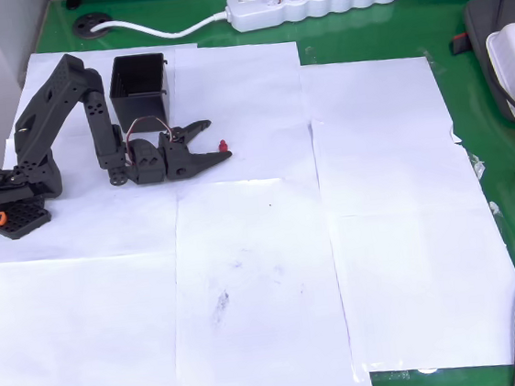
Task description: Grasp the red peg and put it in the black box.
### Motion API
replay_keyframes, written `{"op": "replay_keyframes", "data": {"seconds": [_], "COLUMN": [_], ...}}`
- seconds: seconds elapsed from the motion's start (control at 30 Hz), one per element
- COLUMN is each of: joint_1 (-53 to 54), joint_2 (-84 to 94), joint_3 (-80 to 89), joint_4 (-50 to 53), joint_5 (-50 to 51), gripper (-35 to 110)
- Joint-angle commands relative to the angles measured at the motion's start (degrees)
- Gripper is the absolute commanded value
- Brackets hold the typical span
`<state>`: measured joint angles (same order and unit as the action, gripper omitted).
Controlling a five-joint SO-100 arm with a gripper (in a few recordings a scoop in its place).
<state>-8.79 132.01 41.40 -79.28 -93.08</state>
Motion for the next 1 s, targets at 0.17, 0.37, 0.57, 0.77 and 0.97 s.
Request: {"op": "replay_keyframes", "data": {"seconds": [0.17,0.37,0.57,0.77,0.97], "joint_1": [-0.7,-0.5,-0.5,-0.6,-0.6], "joint_2": [-5.7,-7.7,-8.5,-8.5,-8.0], "joint_3": [-1.6,-2.1,-2.1,-2.1,-2.1], "joint_4": [7.8,10.5,11.8,11.9,11.3], "joint_5": [-0.8,-0.6,-0.5,-0.8,-1.1], "gripper": [39,38,34,32,31]}}
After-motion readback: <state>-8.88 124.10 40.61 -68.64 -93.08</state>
